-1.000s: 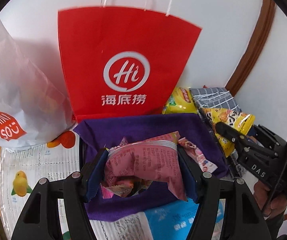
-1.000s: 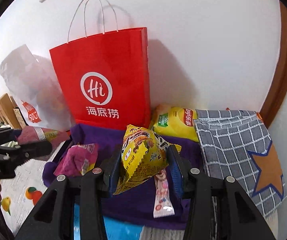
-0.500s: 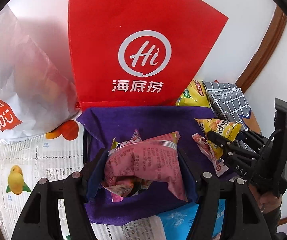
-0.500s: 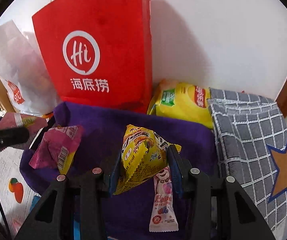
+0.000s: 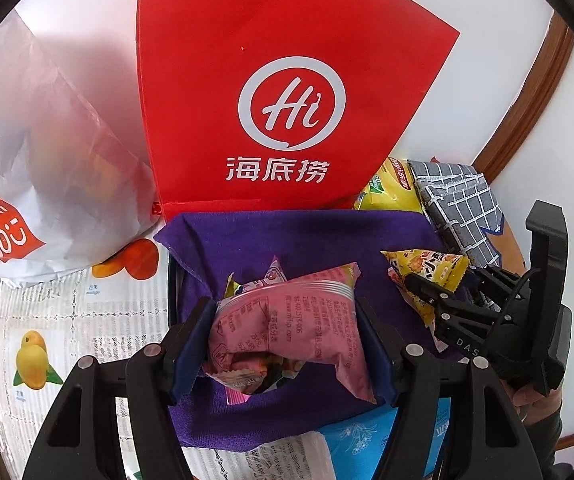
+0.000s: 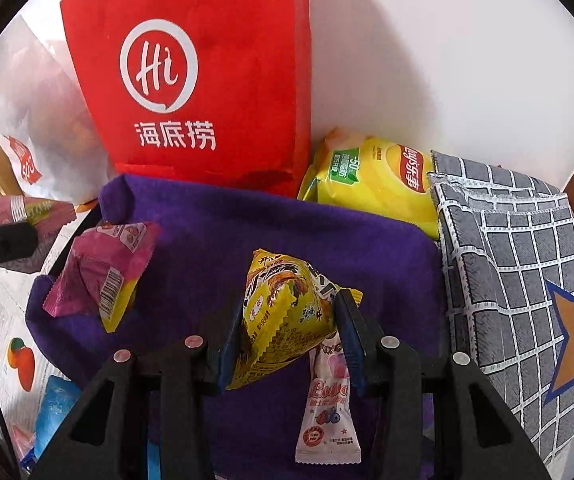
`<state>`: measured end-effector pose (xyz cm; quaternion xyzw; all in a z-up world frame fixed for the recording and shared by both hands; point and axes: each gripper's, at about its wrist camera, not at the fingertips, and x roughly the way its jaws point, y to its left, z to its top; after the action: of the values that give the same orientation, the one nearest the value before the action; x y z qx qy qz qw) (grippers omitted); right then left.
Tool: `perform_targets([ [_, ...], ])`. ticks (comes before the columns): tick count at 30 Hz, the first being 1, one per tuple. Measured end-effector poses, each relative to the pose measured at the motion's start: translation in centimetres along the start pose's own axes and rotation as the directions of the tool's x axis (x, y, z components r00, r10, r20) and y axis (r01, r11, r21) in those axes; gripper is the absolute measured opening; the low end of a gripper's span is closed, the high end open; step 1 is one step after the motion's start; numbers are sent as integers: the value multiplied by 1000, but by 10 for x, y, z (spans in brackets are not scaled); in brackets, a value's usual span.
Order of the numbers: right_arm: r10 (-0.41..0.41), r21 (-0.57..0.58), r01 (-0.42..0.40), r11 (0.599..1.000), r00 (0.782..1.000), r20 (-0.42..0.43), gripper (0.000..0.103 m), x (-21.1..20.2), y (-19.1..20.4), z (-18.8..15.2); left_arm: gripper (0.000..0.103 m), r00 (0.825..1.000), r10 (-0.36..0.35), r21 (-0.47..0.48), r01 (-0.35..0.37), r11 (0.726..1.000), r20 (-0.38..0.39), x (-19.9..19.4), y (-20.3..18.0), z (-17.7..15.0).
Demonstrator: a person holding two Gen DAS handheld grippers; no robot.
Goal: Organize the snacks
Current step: 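Open the right tool to drop the yellow bag on the towel while the left holds the pink bag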
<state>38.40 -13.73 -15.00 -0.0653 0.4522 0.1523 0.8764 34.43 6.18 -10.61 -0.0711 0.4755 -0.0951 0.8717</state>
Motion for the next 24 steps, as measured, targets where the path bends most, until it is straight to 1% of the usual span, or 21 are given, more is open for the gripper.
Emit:
perform_targets([
  [12,6,-38,-8,999,999,-47,44,13,7,-3,67,1000,1,-5,-1,1000,-3,1,2,0],
  [19,4,-60,-7,998,999,-50,44,16,12,-7,67,1000,4,-2,-4,1000,-13,4,2,0],
  [22,9,-67,-13,998,998,-57,46,16,14,-8,67,1000,4,0,-4,1000,-24,7,1,-1],
  [24,18,-68,-22,997,998,-59,51,13,14,-7,67,999,2,1,-2,1000,-41,12,1,-2],
])
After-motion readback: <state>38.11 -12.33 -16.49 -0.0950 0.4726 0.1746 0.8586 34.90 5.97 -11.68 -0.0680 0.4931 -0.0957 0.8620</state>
